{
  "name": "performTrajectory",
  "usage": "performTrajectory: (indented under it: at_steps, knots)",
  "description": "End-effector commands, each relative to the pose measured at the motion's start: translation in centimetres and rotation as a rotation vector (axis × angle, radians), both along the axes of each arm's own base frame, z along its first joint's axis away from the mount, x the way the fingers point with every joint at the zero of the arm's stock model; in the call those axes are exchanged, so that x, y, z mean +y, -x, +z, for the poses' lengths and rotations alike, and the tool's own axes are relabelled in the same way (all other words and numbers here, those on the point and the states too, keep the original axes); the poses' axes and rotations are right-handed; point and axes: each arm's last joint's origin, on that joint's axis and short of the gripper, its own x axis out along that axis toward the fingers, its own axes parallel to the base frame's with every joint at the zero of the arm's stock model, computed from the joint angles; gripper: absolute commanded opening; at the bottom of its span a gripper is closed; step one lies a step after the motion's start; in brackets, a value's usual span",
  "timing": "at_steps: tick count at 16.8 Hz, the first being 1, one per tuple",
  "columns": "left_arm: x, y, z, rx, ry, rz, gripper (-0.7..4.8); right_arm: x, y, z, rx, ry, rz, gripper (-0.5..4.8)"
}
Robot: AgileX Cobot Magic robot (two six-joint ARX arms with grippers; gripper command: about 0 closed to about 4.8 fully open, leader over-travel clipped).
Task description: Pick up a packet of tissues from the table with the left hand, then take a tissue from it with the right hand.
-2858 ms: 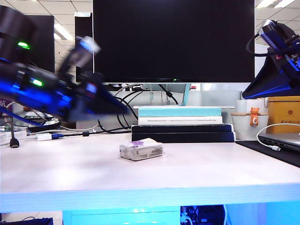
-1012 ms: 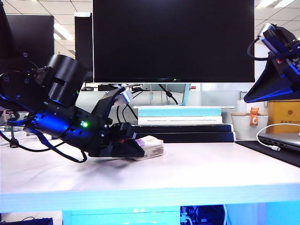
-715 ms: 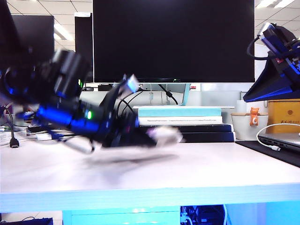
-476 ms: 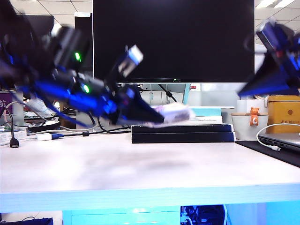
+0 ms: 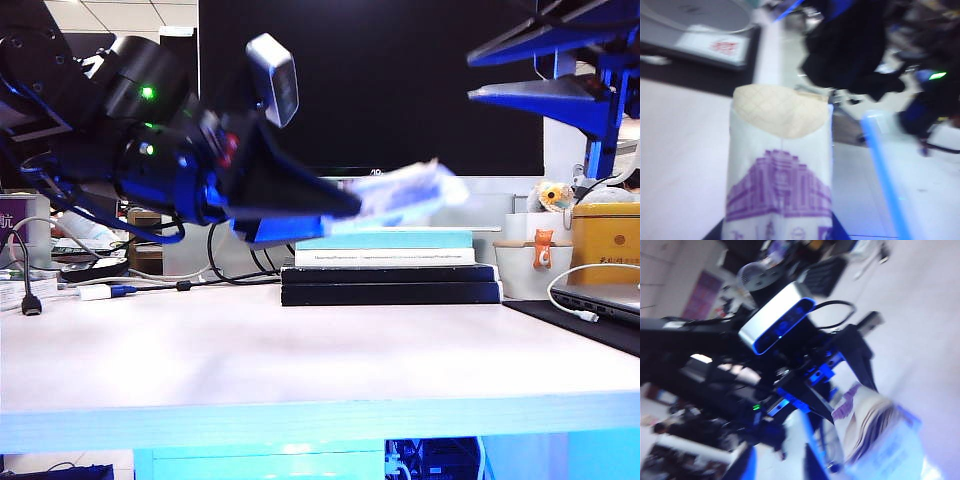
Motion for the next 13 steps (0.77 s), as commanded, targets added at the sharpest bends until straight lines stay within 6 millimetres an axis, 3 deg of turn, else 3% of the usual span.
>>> performTrajectory:
  at_steps: [1, 7, 13]
  knots:
    - [-0.4, 0.3, 0.6, -0.006, 0.031, -0.048, 2.05, 0.0, 0.0, 0.3, 0.004, -0.01, 0.012, 1.31]
    - [-2.3, 1.1, 2.1, -0.044, 0.064, -0.111, 2.05, 0.1, -1.1, -1.7, 0.098, -0.003, 0.01, 1.31]
    - [-2.4, 0.7, 2.6, -0.1, 0.075, -0.046, 2.05, 0.2, -0.9, -1.7, 0.122, -0.013, 0.035, 1.3]
